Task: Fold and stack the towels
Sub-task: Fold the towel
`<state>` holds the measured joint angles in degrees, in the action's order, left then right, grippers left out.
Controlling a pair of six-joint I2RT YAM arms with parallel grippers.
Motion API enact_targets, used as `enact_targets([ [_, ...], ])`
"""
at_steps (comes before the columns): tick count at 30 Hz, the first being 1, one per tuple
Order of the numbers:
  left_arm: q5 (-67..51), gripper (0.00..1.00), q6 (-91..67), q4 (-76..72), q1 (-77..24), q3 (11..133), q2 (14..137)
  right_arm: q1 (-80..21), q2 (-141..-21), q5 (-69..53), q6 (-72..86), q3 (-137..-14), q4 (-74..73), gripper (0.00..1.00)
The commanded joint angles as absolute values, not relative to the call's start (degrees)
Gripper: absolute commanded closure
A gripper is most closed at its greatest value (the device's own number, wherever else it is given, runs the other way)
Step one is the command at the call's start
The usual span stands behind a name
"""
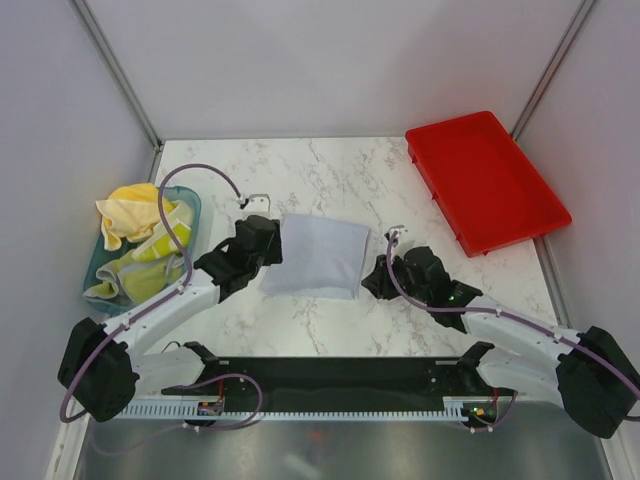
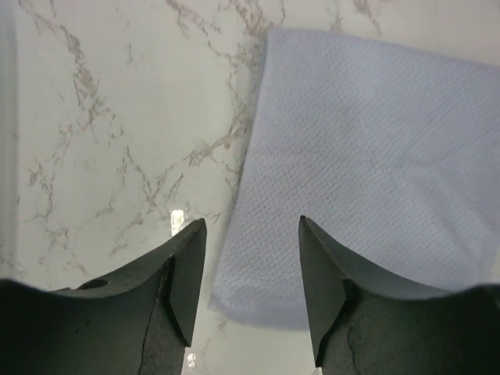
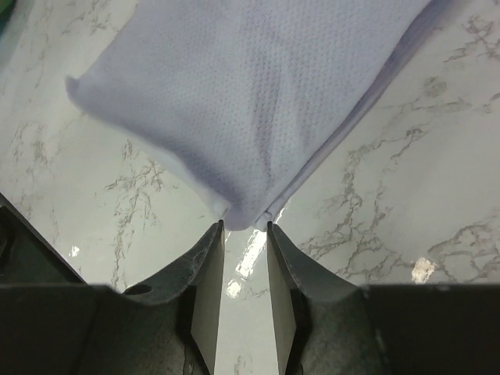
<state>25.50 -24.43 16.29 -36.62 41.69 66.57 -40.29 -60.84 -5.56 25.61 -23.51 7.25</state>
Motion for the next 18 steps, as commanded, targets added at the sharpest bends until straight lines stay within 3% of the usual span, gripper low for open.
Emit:
enact_targets([
  [1,27.77,0.41,-26.02,17.32,-36.91,46.23,63.72,-40.52,-59.5,-0.36,28.47,-28.2,1.59,0.64],
  [8,24.0,0.41,-26.46,17.67,-36.48,48.69,66.88,-40.52,-67.74,2.89,29.79,-36.29,0.09,0.65],
  [13,9.28,0.42,-25.4,17.84,-26.12,56.59,80.3,-37.89,-78.21,8.09,31.46,-46.47,-5.0,0.62],
  [18,0.8,0.43,-20.05,18.45,-20.31,66.17,90.16,-31.83,-86.56,1.51,30.77,-50.27,-4.04,0.63],
])
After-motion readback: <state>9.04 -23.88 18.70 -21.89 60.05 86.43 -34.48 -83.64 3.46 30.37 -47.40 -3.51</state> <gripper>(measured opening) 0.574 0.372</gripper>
